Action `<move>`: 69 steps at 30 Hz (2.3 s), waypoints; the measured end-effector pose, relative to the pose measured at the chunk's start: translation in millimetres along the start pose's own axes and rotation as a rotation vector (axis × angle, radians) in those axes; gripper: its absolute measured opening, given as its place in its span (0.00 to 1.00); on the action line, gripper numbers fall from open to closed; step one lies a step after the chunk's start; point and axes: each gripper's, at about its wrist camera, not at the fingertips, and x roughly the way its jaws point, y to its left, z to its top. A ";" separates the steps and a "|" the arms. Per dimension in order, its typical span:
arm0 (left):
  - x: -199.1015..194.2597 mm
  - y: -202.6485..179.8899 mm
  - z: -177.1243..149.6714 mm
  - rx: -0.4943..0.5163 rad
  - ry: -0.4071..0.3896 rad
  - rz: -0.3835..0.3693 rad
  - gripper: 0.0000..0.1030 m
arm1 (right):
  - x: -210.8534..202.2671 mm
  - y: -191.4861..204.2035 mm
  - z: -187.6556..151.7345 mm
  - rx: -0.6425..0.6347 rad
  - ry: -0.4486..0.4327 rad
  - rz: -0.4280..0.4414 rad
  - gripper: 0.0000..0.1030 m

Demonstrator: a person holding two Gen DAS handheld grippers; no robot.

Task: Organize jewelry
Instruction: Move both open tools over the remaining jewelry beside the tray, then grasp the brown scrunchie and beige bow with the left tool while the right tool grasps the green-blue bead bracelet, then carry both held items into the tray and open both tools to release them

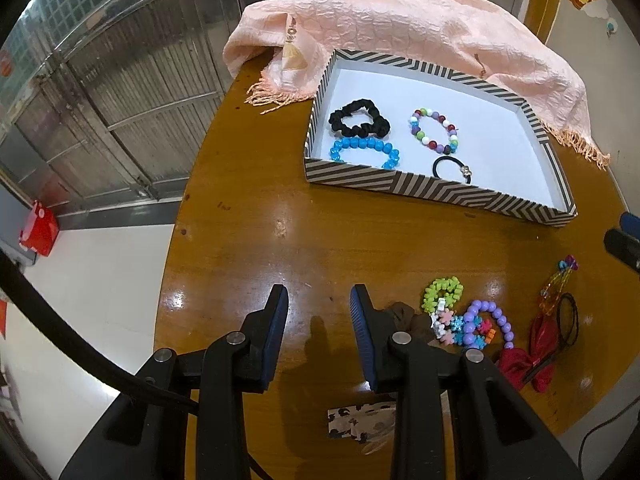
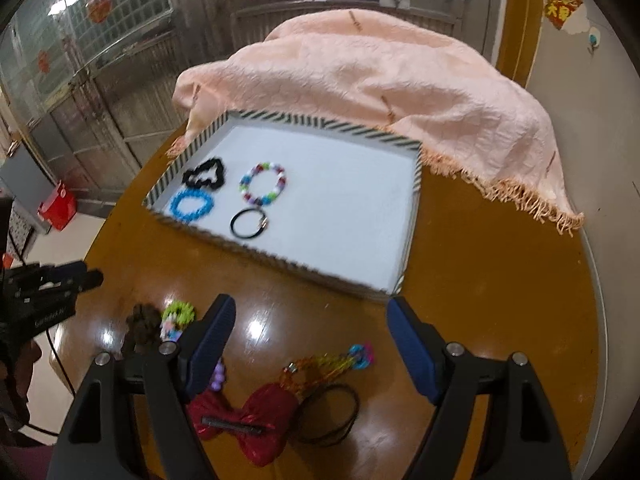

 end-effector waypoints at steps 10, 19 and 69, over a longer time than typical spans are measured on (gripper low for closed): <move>3.6 12.7 -5.3 -0.023 0.027 -0.057 0.22 | 5.6 23.6 -12.9 -0.039 0.031 0.092 0.61; 9.7 20.5 -14.2 -0.038 0.102 -0.177 0.22 | 27.3 54.3 -24.4 -0.109 0.105 0.193 0.46; 40.3 -12.0 3.9 0.021 0.156 -0.289 0.23 | 18.7 61.7 42.7 -0.125 -0.013 0.293 0.12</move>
